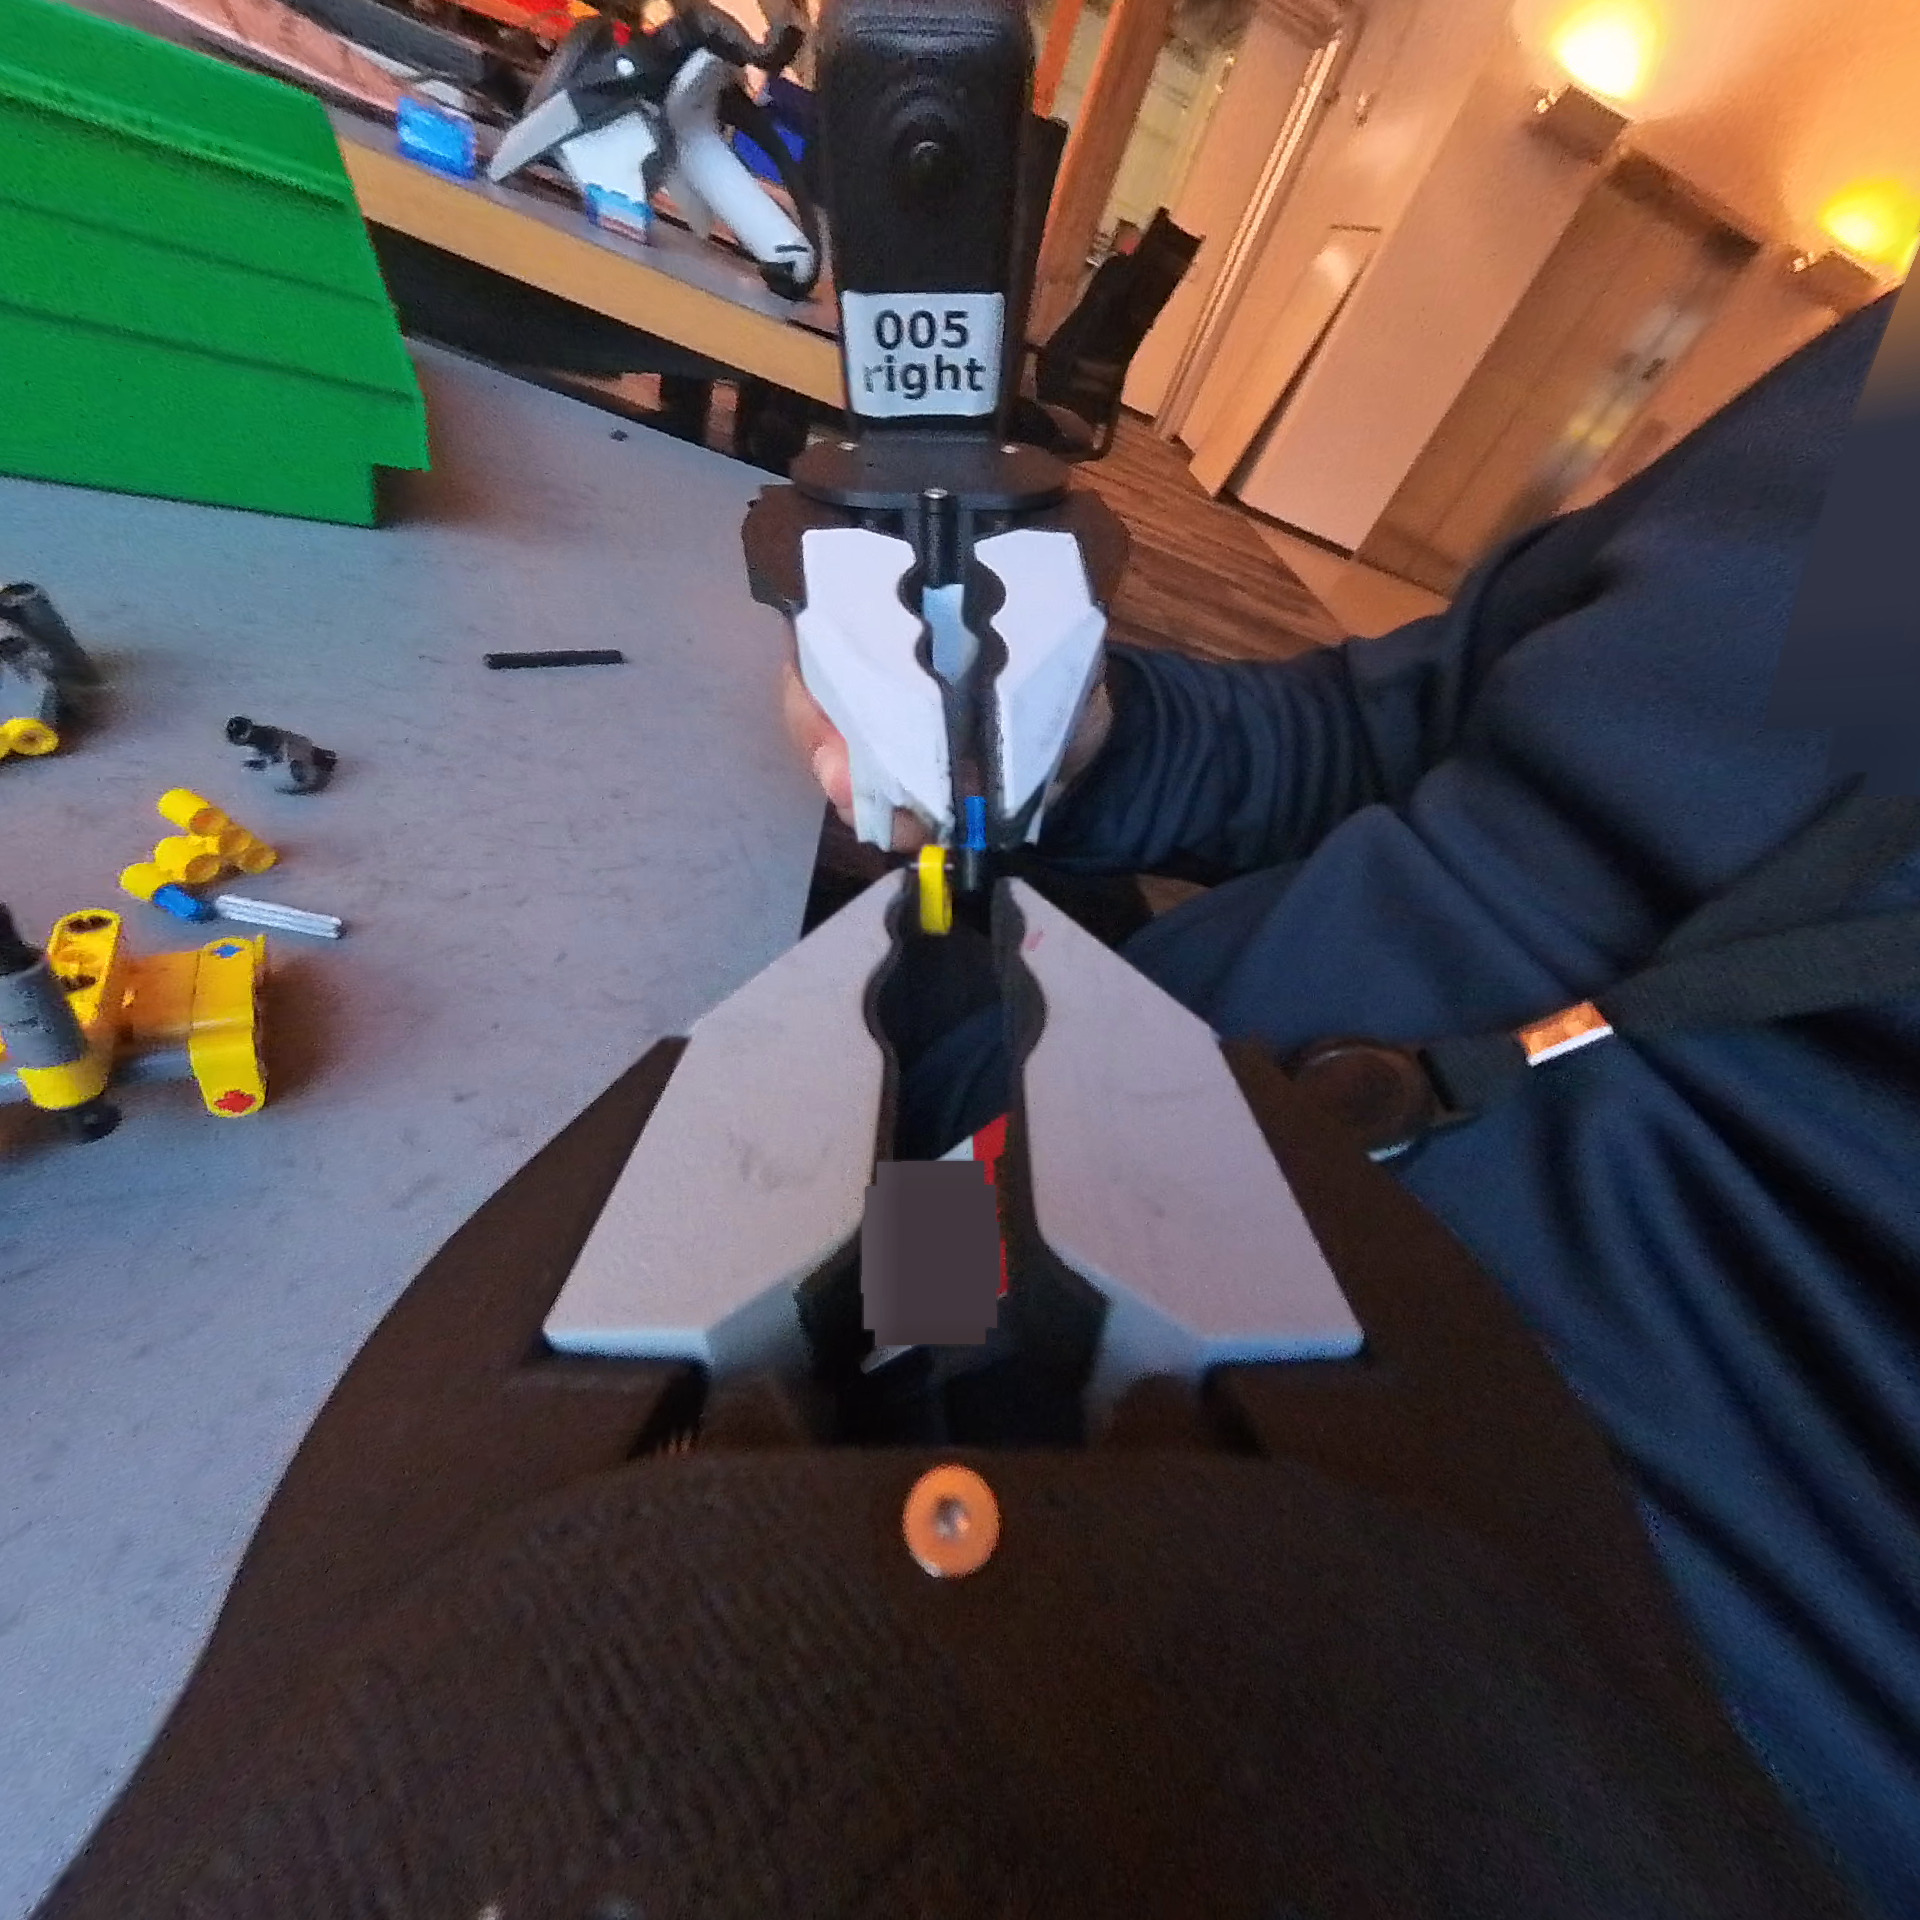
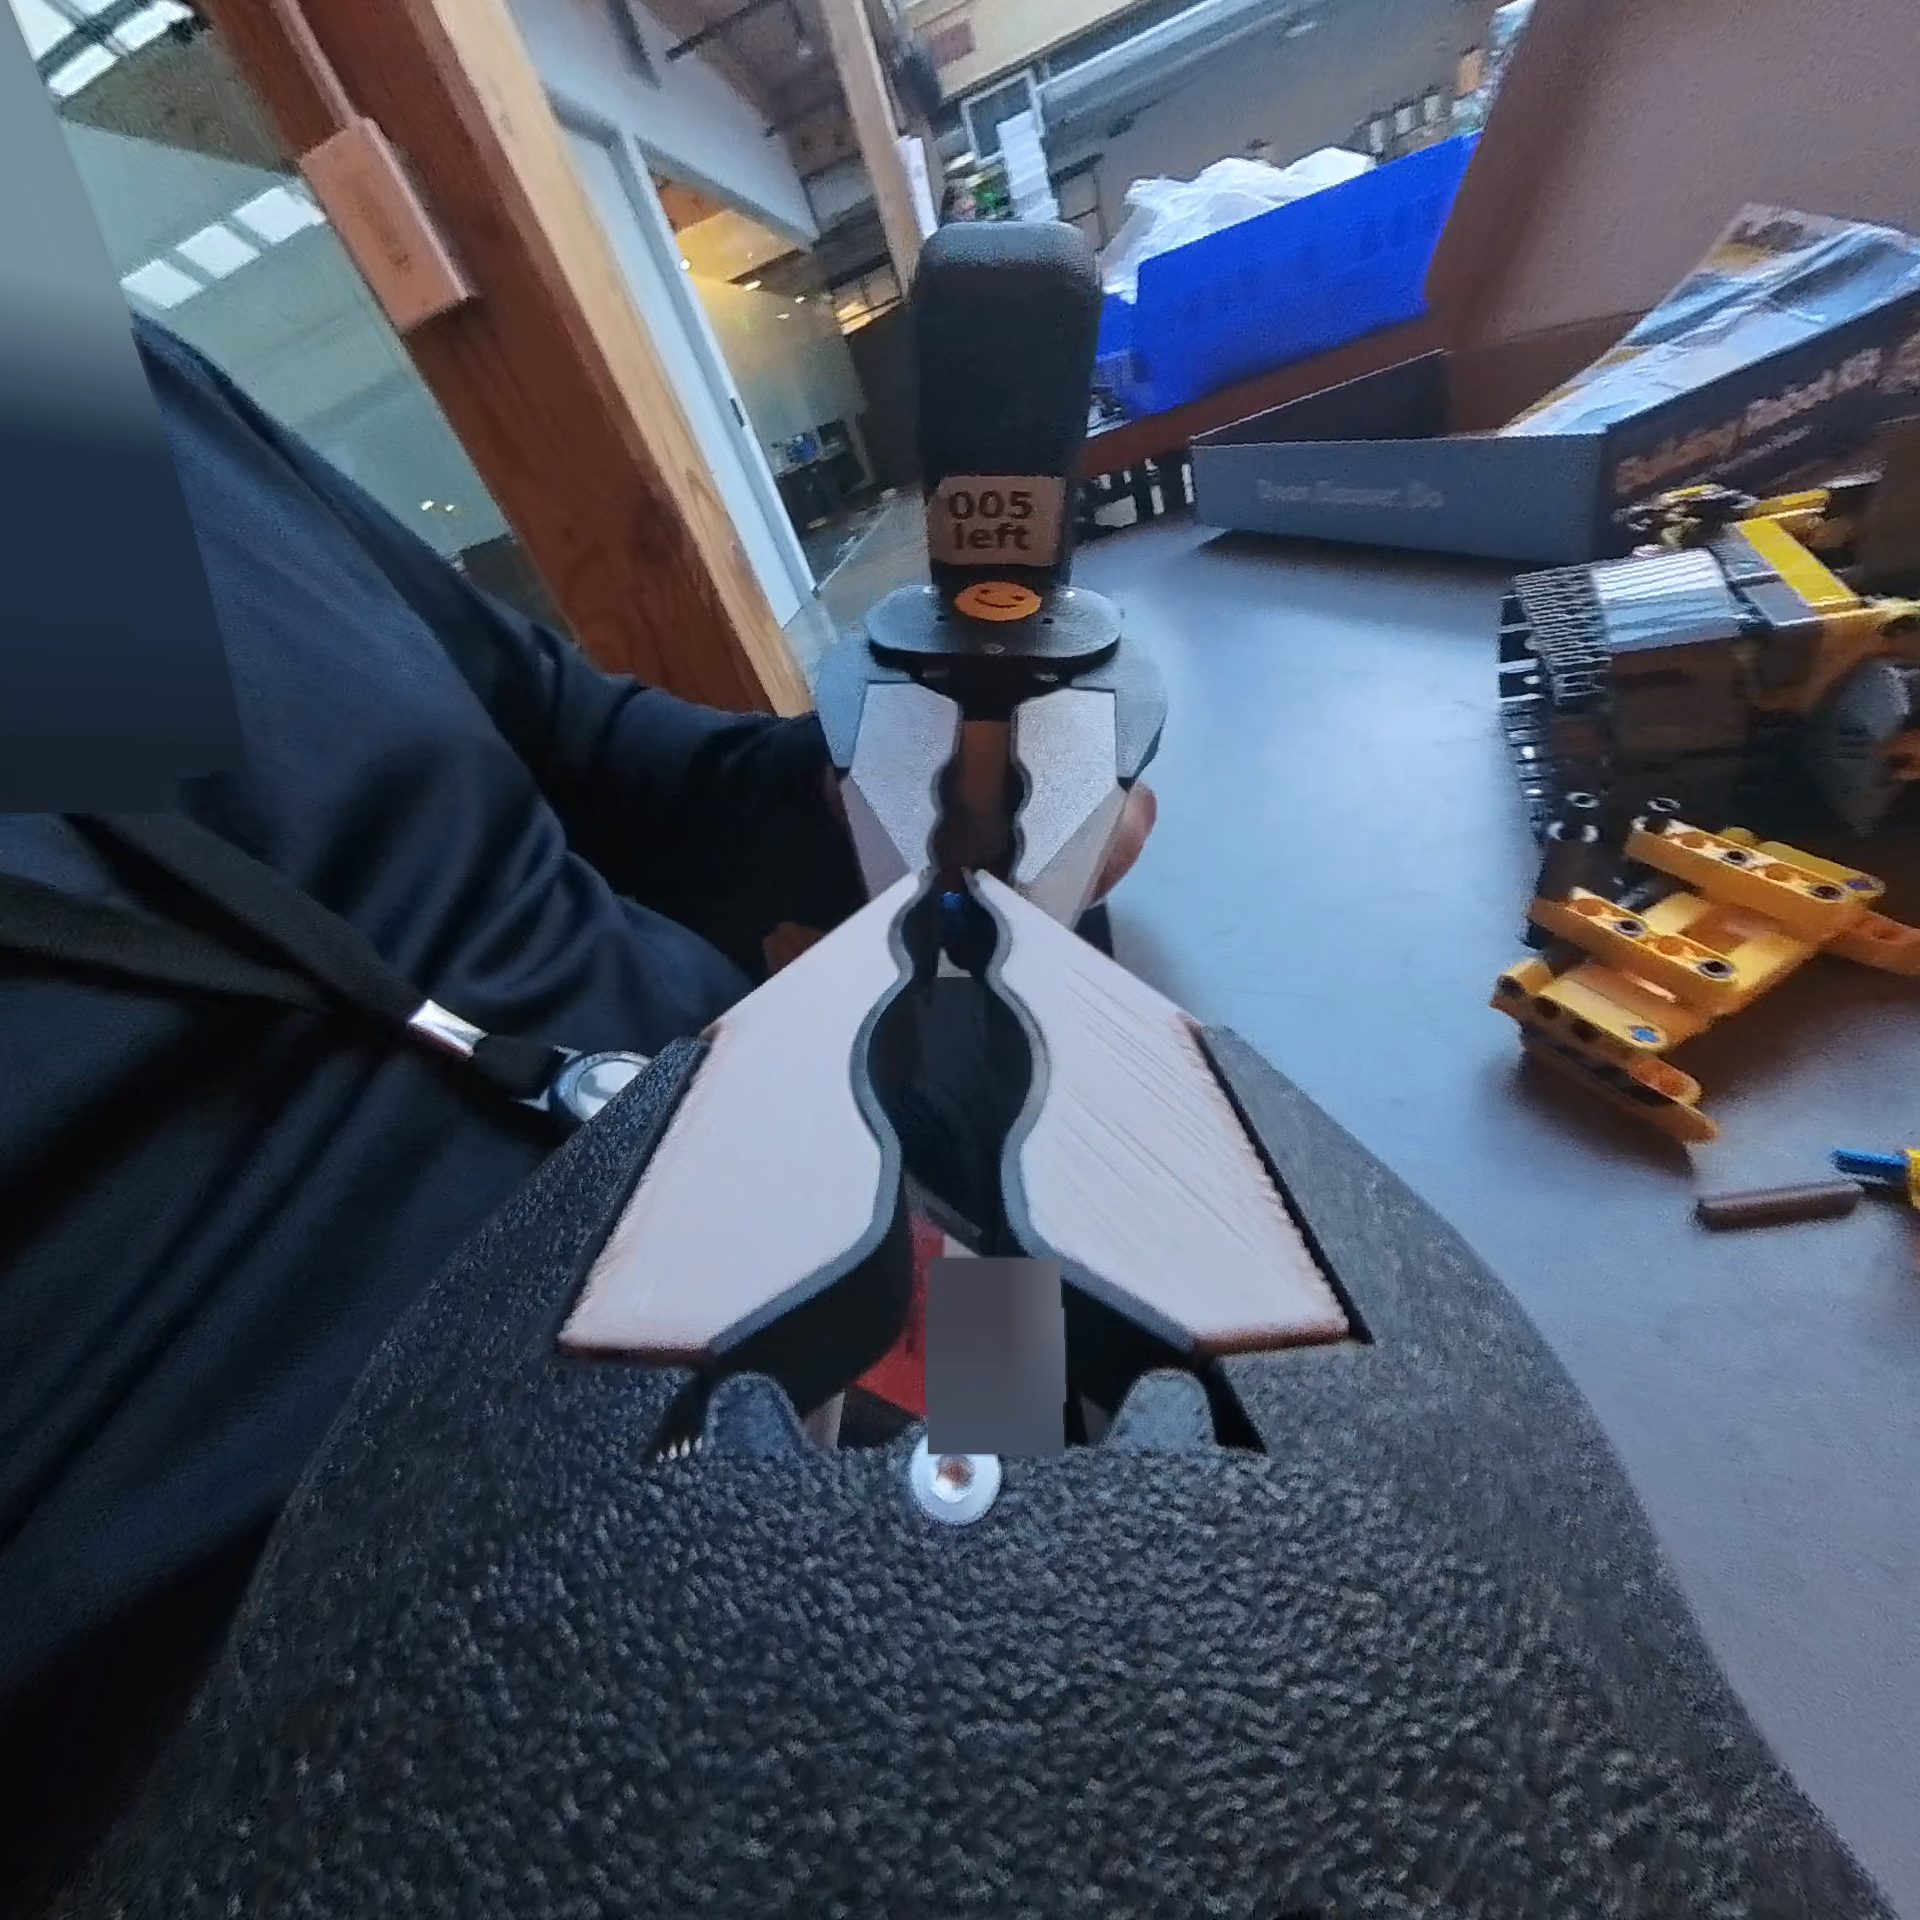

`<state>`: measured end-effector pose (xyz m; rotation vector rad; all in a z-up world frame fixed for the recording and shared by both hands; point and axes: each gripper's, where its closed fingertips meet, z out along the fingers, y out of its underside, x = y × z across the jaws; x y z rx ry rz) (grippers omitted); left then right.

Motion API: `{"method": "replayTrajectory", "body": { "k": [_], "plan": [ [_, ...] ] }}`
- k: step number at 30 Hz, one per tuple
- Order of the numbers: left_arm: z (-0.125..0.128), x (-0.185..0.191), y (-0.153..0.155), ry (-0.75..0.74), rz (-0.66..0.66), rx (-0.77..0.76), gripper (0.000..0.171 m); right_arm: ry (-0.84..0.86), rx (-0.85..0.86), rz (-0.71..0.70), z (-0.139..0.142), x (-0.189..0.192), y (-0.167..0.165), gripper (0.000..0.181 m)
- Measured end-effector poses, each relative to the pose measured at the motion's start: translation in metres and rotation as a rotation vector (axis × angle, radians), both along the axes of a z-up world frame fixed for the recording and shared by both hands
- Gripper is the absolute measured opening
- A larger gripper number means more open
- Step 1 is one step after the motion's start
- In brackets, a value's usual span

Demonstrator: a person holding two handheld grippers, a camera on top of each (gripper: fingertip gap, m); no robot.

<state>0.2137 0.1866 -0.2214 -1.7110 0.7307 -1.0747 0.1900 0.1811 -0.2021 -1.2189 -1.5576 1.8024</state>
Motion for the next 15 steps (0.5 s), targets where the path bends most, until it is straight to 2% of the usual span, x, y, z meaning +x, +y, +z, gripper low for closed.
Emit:
{"method": "replayTrajectory", "body": {
  "k": [5,11,15],
  "plan": [
    [-0.008,-0.003,-0.007,0.079,-0.029,0.026,0.001,-0.004,0.061,0.045,-0.005,0.006,-0.006,0.001],
    [-0.014,0.004,-0.006,0.111,-0.023,0.020,0.001,-0.006,0.086,0.059,-0.008,0.006,-0.009,0.001],
    [-0.009,0.006,-0.002,0.118,0.028,0.100,0.001,0.020,0.037,0.039,-0.002,0.003,-0.011,0.001]
  ]
}}
